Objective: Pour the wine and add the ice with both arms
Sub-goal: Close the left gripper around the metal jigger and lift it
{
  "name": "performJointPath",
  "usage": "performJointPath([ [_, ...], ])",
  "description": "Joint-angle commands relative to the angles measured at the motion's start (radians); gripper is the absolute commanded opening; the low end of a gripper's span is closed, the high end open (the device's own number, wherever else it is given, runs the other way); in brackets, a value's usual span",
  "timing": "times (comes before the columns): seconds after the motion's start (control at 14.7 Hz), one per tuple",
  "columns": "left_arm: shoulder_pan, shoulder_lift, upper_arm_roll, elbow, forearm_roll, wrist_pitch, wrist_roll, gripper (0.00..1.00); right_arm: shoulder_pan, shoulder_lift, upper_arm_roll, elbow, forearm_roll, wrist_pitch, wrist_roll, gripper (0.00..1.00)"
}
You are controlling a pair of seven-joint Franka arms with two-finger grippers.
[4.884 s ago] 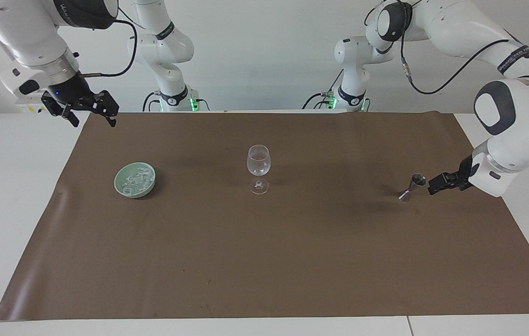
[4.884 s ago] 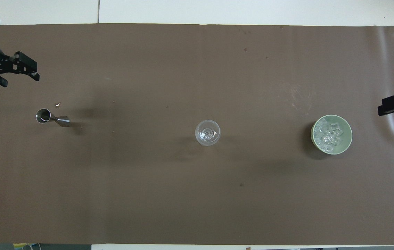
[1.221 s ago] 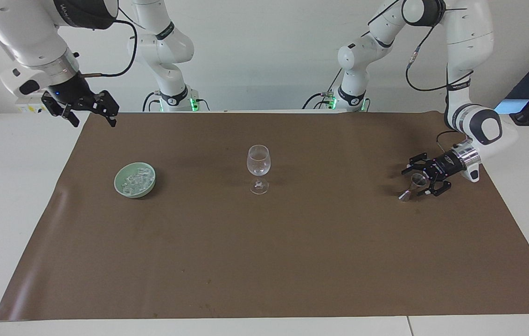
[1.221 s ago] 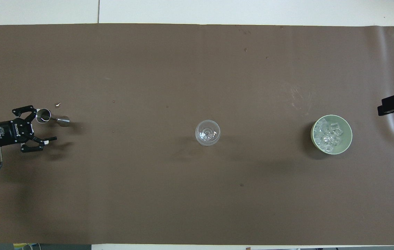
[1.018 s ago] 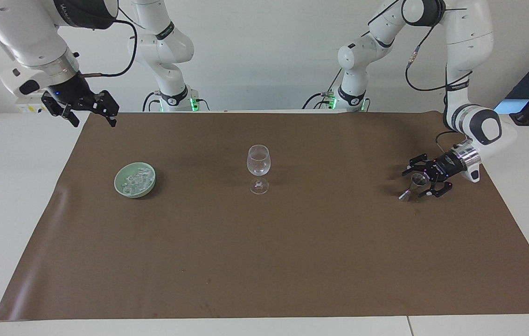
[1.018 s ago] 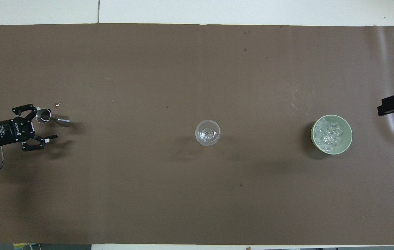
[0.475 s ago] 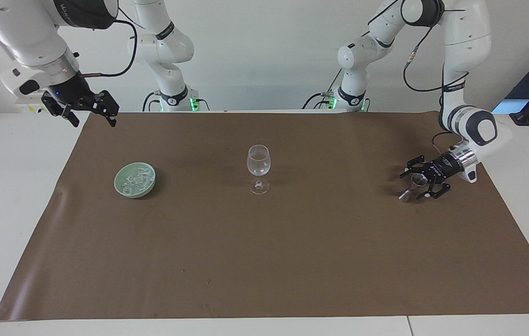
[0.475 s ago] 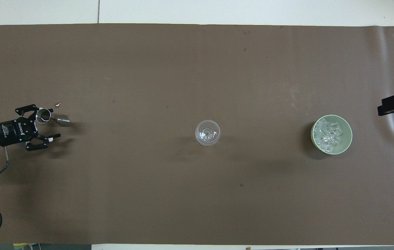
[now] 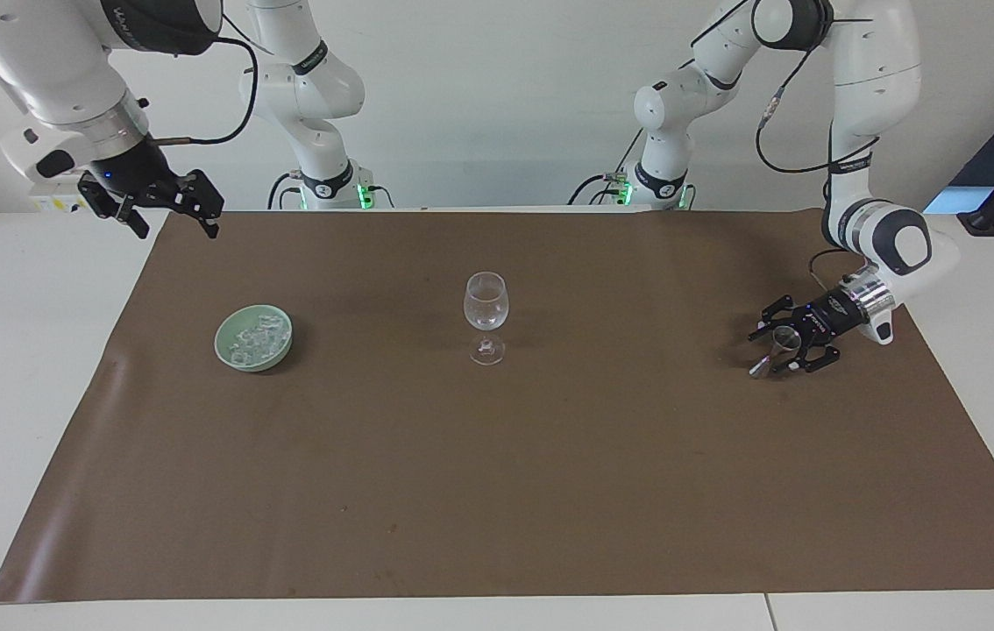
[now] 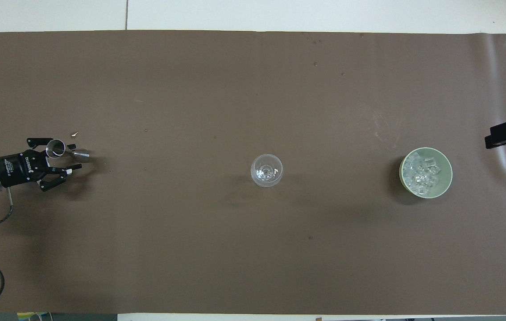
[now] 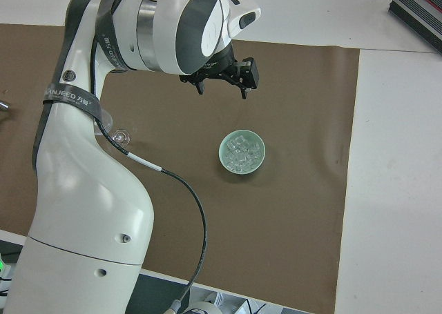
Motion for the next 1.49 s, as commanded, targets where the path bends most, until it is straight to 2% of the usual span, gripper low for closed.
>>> performJointPath([
  [0.0,-0.012,-0.034,0.005,-0.038,-0.023,0.027,0.006,0.0,-0.006,-0.018,0.004,-0.019,0.017,-0.004,0.012,1.0],
  [0.14,-0.011,-0.034,0.007,-0.035,-0.025,0.029,-0.035,0.0,-0.006,-0.018,0.004,-0.019,0.017,-0.004,0.012,1.0],
  [0.27,-0.003,-0.032,0.007,-0.028,-0.045,0.047,-0.164,0.0,-0.006,-0.018,0.004,-0.02,0.016,-0.004,0.012,1.0],
  [0.47,0.006,-0.043,0.007,-0.024,-0.045,0.025,-0.166,0.0,-0.006,-0.018,0.004,-0.019,0.017,-0.004,0.012,1.0],
  [0.61,0.005,-0.078,0.011,-0.026,-0.045,-0.037,-0.1,0.0,-0.006,-0.018,0.004,-0.02,0.017,-0.004,0.012,1.0],
  [0.81,-0.014,-0.15,0.011,-0.04,-0.043,-0.055,-0.071,0.0,-0.006,-0.018,0.004,-0.02,0.017,-0.004,0.012,1.0],
  [1.02,-0.083,-0.233,0.011,-0.046,-0.042,-0.091,-0.119,0.0,-0.006,-0.018,0.004,-0.02,0.017,-0.004,0.012,1.0],
  [1.15,-0.155,-0.28,0.011,-0.043,-0.042,-0.08,-0.226,0.0,-0.006,-0.018,0.004,-0.02,0.017,-0.004,0.012,1.0],
  [1.42,-0.291,-0.336,0.01,-0.029,-0.043,-0.054,-0.343,0.0,-0.006,-0.018,0.004,-0.02,0.017,-0.004,0.012,1.0],
])
